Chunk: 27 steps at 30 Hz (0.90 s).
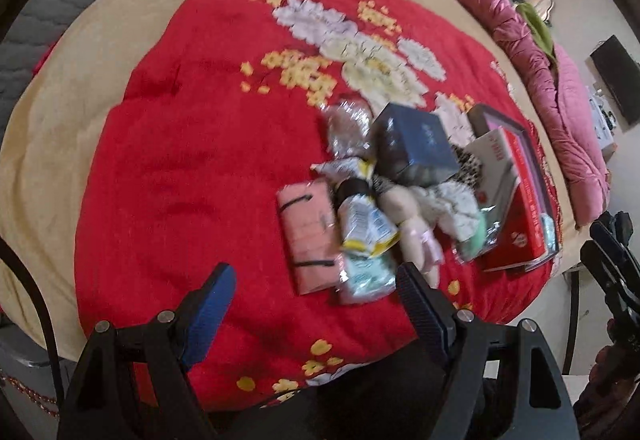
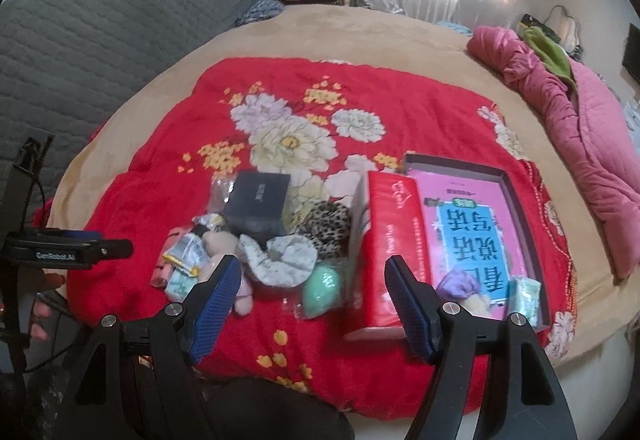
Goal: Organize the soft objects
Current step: 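Move both tools back from the box toward the pile of soft items, then grasp the pink rolled towel with left tool while right tool grasps the pink-dressed bear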
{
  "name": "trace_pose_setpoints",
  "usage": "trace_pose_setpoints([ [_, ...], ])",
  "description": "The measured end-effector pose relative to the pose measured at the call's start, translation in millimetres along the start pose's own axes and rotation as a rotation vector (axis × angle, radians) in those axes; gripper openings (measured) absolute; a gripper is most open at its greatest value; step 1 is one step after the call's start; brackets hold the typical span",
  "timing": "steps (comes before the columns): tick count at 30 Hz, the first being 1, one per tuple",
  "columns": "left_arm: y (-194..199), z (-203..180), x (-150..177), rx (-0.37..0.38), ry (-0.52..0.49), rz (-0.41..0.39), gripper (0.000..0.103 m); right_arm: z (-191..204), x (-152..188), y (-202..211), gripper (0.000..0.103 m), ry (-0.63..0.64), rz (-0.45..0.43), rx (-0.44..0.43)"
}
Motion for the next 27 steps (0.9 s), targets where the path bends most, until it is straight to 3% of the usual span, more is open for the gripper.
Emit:
trace_pose_setpoints([
  [5,-14.3,4.9,9.2,-0.002,0.001,0.031,0.082,19.2,13.4,-16.4,0.075,0.012,0.042,-0.054],
  [17,-57.1,9.1,19.5,-0.001,0.029,0.105,0.082,53.1,39.4,-48.9,0.075,0.081,0.128,-0.092],
  [27,-78.8,17.4,7.9,0.001,0.055,0.108,0.082,56.5,52.8,-82.4,0.075,0.023,0.214,-0.125],
])
Point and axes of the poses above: each gripper's, at about its wrist camera, not at the fingertips, and y roughly against the way its jaws point, z to its left, x to its underside, the point moved 9 cm from there along -y, roughly the way its jaws point, and after that the axes turned 5 degrees about -y, right-handed, at the moved point
